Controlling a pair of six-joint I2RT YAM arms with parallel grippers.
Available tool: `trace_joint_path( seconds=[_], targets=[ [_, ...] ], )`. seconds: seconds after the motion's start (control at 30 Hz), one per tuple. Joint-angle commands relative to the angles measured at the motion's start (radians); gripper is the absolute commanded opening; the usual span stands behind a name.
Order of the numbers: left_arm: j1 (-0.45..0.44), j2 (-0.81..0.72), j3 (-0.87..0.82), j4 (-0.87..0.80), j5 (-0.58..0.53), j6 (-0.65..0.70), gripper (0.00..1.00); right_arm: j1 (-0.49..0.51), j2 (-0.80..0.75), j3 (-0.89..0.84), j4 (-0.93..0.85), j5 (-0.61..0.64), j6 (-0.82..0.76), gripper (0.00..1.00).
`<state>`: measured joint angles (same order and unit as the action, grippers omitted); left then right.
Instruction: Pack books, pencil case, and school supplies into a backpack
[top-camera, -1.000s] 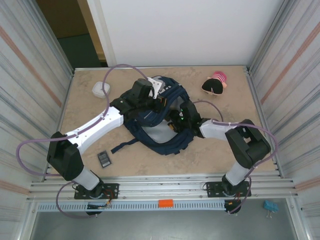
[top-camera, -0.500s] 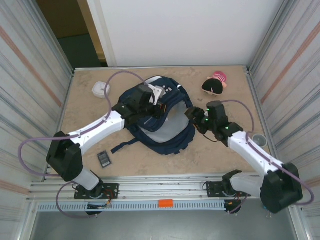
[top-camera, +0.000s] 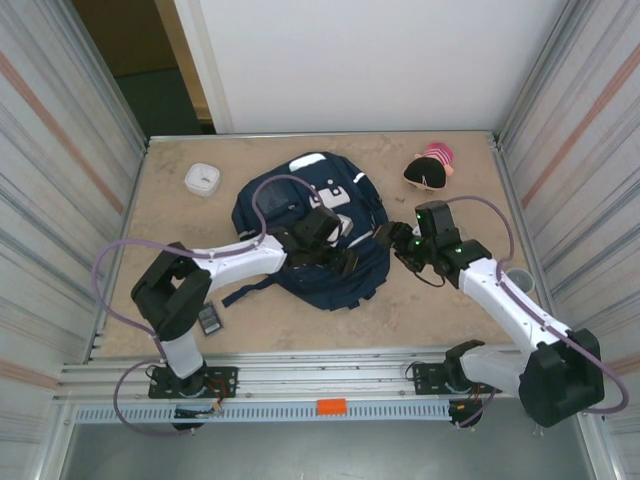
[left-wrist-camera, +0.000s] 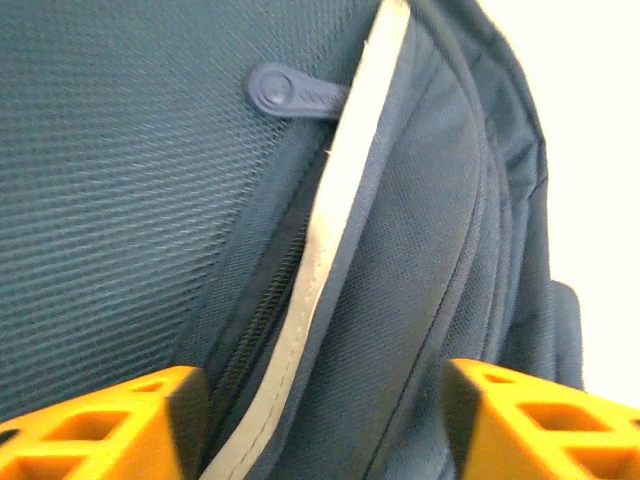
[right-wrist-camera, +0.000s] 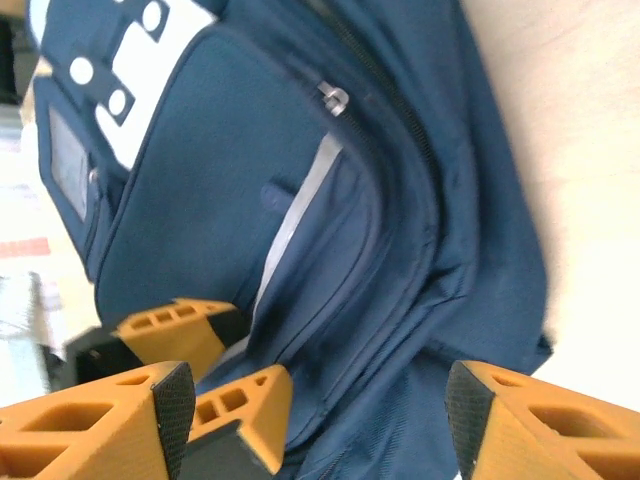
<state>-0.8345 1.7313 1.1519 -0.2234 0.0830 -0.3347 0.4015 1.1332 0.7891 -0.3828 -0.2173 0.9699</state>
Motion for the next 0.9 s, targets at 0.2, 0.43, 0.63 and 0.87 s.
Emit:
trace_joint_path(
  seconds=[0.2,0.43,0.63,0.87],
  targets=[
    [0.265,-0.324,-0.126,-0.062,0.159,-0.134,0.79,0.090,0.123,-0.002,0.012,-0.106,0.088,0.68],
    [0.519,-0.387,-0.336,-0.022,0.320,-0.153,0.78,0.094,0.203,-0.062,0.128,-0.117,0.169,0.69],
    [0.628,-0.283,-0.338,0.040,0.407,-0.069,0.79,0.089,0.264,-0.038,0.170,-0.134,0.154,0.67],
    [0.648,-0.099,-0.243,0.034,0.520,0.128,0.81,0.045,0.274,-0.063,0.171,-0.162,0.113,0.63]
  ],
)
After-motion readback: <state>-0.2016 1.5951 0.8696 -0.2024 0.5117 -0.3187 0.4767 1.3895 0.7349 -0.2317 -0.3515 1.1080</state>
